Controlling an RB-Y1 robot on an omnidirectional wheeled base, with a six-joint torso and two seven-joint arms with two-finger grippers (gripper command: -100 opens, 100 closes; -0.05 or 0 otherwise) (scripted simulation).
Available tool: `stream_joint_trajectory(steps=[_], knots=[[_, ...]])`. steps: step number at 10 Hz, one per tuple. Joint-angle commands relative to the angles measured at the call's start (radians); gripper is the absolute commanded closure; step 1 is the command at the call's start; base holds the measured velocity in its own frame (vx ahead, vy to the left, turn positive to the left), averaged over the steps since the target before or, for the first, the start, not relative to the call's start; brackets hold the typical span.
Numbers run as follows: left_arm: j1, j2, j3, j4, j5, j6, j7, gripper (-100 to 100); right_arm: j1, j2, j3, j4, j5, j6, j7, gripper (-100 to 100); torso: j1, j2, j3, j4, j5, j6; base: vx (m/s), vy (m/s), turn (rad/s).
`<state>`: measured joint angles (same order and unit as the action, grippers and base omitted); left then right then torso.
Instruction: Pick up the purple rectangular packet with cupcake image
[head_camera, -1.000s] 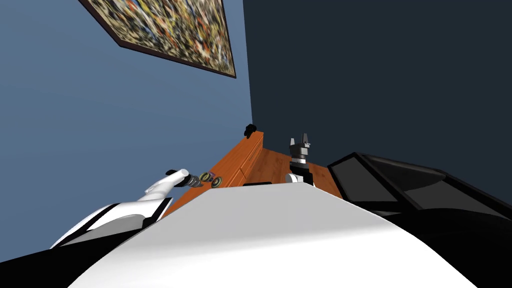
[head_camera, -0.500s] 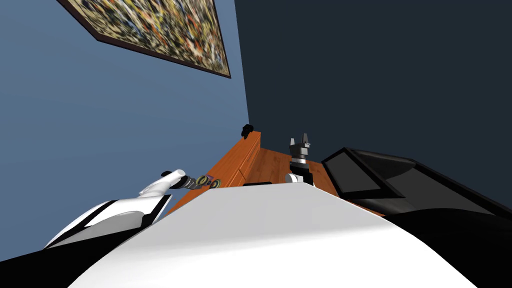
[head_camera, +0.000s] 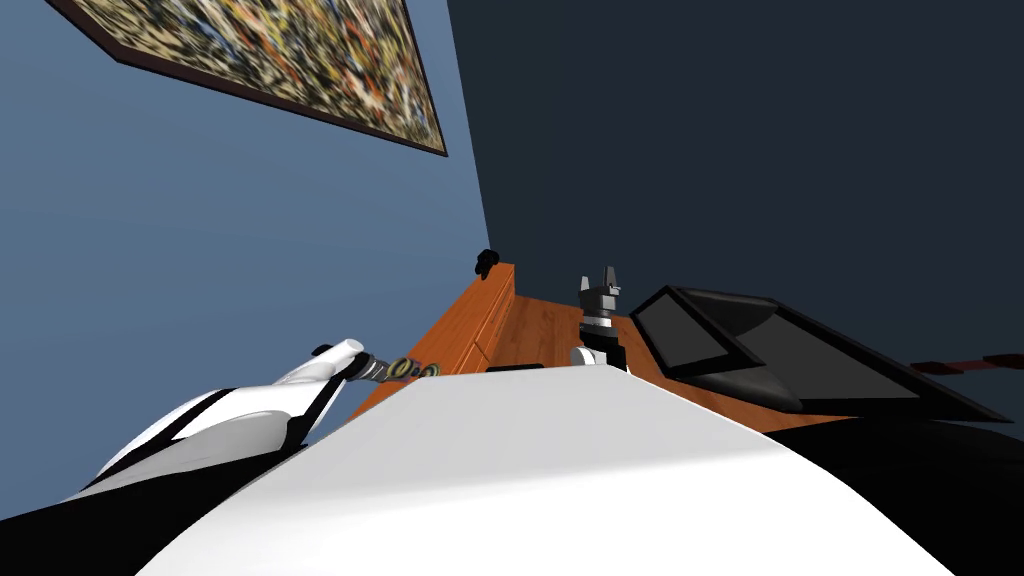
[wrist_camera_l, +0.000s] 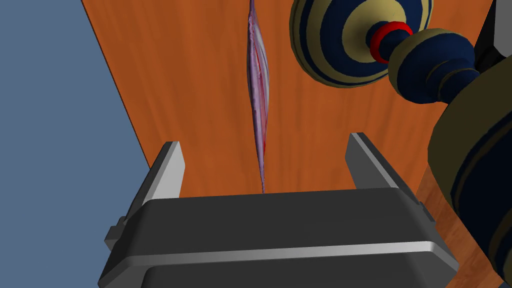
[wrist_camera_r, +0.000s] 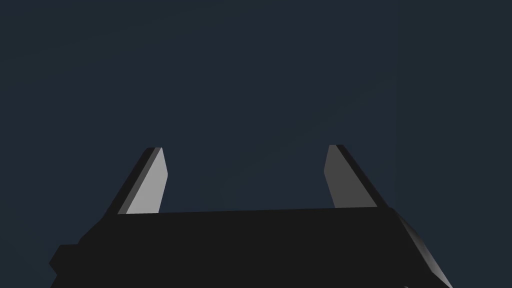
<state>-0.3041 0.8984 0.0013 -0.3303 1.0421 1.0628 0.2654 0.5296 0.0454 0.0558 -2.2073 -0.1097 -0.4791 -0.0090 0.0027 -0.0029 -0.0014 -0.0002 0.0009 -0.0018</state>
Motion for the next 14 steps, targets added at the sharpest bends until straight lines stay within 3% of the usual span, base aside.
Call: stream_joint_trajectory(steps=[1, 2, 3, 5, 6, 7, 11, 12, 13, 14], knots=[[0.0, 0.0, 0.0, 0.0, 0.0, 0.0, 0.0, -100, 0.0, 0.0, 0.0, 0.0, 0.0, 0.0, 0.0, 0, 0.0, 0.0, 0.0, 0.0, 0.0, 0.0, 0.0, 0.014, -0.021], [-0.002, 0.0, 0.0, 0.004, 0.001, 0.001, -0.001, 0, 0.0, 0.0, 0.0, 0.0, 0.0, 0.0, 0.0, 0, -0.001, 0.0, 0.0, 0.0, 0.0, 0.0, 0.0, 0.0, 0.0], [0.0, -0.021, 0.019, -0.016, -0.037, 0.0, 0.038, -100, 0.0, 0.0, 0.0, 0.0, 0.0, 0.0, 0.0, 0, -0.002, 0.0, 0.0, 0.0, 0.0, 0.0, -0.048, 0.032, -0.117], [0.001, -0.042, 0.039, -0.036, -0.074, 0.0, 0.078, -100, 0.0, 0.0, 0.0, 0.0, 0.0, 0.0, 0.0, 0, 0.002, 0.005, 0.003, 0.001, 0.0, 0.0, -0.095, 0.081, -0.091], [0.001, -0.042, 0.039, -0.036, -0.074, 0.0, 0.078, -100, 0.0, 0.0, 0.0, 0.0, 0.0, 0.0, 0.0, 0, 0.003, 0.006, 0.003, 0.001, 0.001, -0.001, -0.055, 0.038, -0.015], [0.002, -0.063, 0.058, -0.056, -0.112, -0.001, 0.118, -100, 0.0, 0.0, 0.0, 0.0, 0.0, 0.0, 0.0, 0, 0.001, 0.004, 0.002, 0.001, 0.0, -0.001, -0.064, 0.036, -0.1], [0.004, -0.105, 0.097, -0.097, -0.187, -0.002, 0.197, -100, 0.0, 0.0, 0.0, 0.0, 0.0, 0.0, 0.0, 0, 0.002, 0.005, 0.003, 0.001, 0.0, -0.001, -0.083, 0.057, -0.085], [0.007, -0.099, 0.091, -0.095, -0.175, -0.002, 0.185, -100, 0.0, 0.0, 0.0, 0.0, 0.0, 0.0, 0.0, 0, 0.001, 0.005, 0.003, 0.001, 0.0, 0.0, -0.035, 0.02, -0.018], [0.007, -0.1, 0.092, -0.096, -0.177, -0.002, 0.19, 100, 0.0, 0.0, 0.0, 0.0, 0.0, 0.0, 0.0, 0, 0.0, 0.003, 0.002, 0.001, 0.0, -0.001, -0.006, 0.004, 0.003], [0.007, -0.1, 0.092, -0.096, -0.177, -0.002, 0.189, 100, 0.0, 0.0, 0.0, 0.0, 0.0, 0.0, 0.0, 0, -0.001, 0.001, 0.001, 0.0, 0.0, -0.001, 0.0, 0.0, 0.0]])
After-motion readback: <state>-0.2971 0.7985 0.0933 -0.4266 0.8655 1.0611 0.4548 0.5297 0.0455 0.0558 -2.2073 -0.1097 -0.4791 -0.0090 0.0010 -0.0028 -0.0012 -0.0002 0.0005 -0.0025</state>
